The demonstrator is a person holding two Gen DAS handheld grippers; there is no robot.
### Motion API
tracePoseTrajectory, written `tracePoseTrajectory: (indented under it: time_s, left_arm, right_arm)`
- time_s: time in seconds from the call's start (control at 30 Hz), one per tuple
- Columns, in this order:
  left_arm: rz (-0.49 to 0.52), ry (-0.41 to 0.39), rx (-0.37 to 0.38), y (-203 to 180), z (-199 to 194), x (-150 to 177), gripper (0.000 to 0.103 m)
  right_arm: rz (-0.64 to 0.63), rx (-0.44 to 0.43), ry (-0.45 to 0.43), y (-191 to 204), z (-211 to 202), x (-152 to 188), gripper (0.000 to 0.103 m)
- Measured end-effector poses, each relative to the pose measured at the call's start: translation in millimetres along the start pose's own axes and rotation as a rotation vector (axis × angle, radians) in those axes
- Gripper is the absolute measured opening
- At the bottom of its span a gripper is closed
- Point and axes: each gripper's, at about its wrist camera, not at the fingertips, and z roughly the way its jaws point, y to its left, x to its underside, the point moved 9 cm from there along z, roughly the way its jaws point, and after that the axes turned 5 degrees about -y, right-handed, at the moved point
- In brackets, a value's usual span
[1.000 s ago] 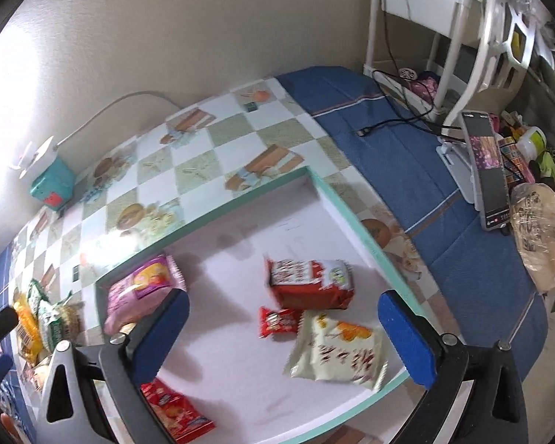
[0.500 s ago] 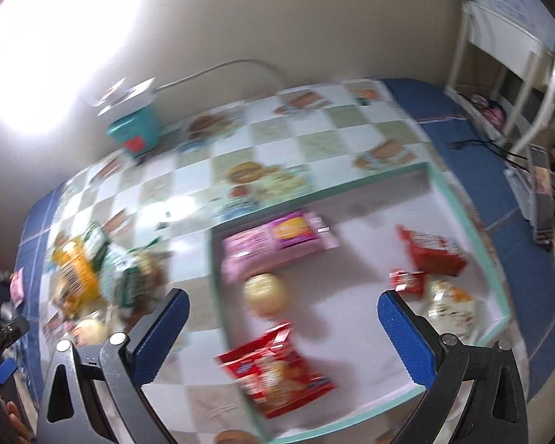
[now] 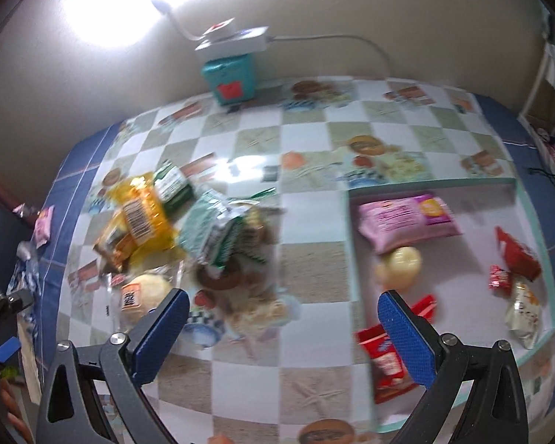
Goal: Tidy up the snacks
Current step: 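Move the right gripper to the green biscuit pack while the left approaches the wrapped bun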
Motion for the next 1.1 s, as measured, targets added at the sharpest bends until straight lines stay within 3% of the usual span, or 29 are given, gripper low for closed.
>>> tracePoseTrajectory:
  time_s: [0.27, 0.6, 0.87, 1.1]
  left_arm:
    - [0.053, 0.077, 0.029, -25, 24, 19, 0.095]
    - [0.141, 0.190, 0.164, -94, 51, 49, 0.095]
    - [0.218, 0.225, 0.179, -125, 65, 61, 0.095]
    - [0.283, 0.228, 0.134, -135, 77, 67, 0.095]
  right_arm:
    - [-0.060, -0.002, 0.033, 18, 24, 7, 0.103]
    - [-0.033, 0.033, 0.017, -4, 38, -10, 0.103]
    - [-0.013, 0.036, 0.020, -11, 52, -18, 0.103]
    - [-0.011, 0.040, 0.043, -9, 66, -15, 0.103]
